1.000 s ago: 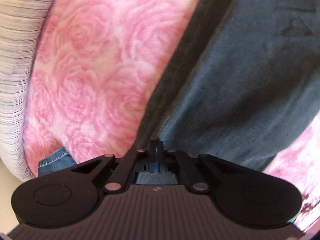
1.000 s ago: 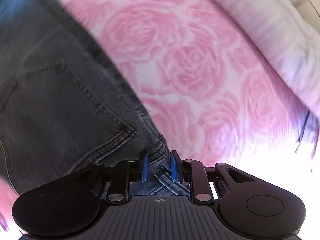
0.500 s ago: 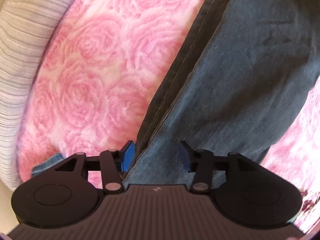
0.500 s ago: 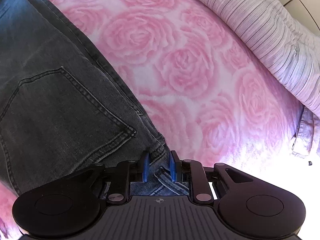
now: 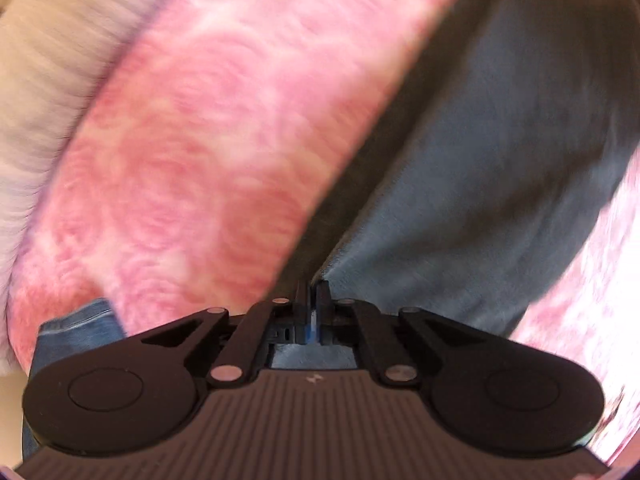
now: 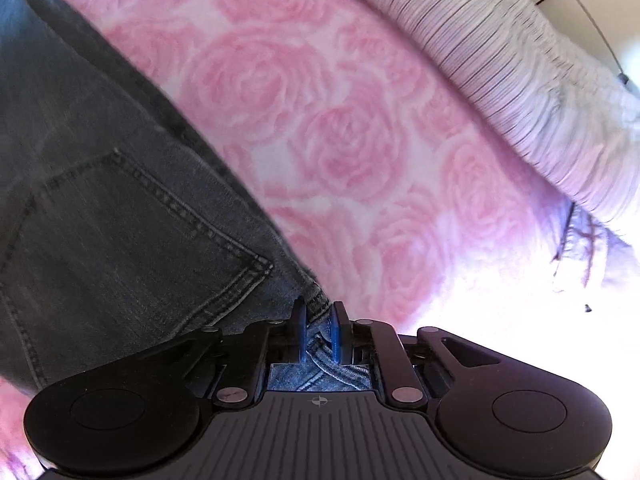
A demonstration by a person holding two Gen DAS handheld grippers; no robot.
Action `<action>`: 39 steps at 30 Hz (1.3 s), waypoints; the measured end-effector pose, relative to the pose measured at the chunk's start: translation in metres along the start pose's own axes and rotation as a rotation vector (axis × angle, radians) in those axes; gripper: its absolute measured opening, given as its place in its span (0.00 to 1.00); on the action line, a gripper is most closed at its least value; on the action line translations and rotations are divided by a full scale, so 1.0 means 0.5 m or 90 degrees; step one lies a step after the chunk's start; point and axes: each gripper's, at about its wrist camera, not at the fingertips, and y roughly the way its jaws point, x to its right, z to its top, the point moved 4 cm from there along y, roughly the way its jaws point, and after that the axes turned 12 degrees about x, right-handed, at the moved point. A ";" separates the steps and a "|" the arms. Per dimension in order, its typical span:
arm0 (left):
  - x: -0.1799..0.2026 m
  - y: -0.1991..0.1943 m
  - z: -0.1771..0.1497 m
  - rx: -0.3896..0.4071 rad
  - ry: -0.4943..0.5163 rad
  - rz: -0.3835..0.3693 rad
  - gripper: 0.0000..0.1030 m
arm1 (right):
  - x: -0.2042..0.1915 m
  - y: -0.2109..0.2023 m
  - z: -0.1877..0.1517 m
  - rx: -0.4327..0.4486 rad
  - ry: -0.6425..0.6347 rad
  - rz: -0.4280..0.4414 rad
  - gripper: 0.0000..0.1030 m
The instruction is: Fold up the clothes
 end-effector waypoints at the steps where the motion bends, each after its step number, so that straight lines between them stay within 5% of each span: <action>1: -0.011 -0.004 0.006 0.004 -0.008 0.002 0.01 | 0.006 -0.012 0.006 0.007 0.002 -0.001 0.09; 19: -0.020 0.093 0.012 -0.003 -0.048 0.044 0.03 | 0.016 0.081 0.000 -0.008 0.050 -0.040 0.11; 22: -0.002 0.102 0.010 -0.021 -0.018 0.087 0.10 | 0.001 0.083 0.002 -0.016 0.044 -0.056 0.24; 26: -0.006 0.066 -0.009 -0.042 0.007 0.131 0.25 | -0.016 0.056 0.005 -0.034 -0.012 -0.110 0.55; 28: -0.020 0.026 -0.034 -0.051 -0.003 0.149 0.27 | -0.025 0.033 0.003 -0.031 -0.014 -0.125 0.57; 33: 0.014 -0.068 -0.116 -0.078 -0.022 0.200 0.31 | -0.086 -0.027 0.006 0.016 0.024 -0.097 0.59; 39: 0.129 -0.114 -0.189 -0.111 0.045 0.236 0.36 | -0.224 -0.090 0.036 0.085 0.077 0.001 0.60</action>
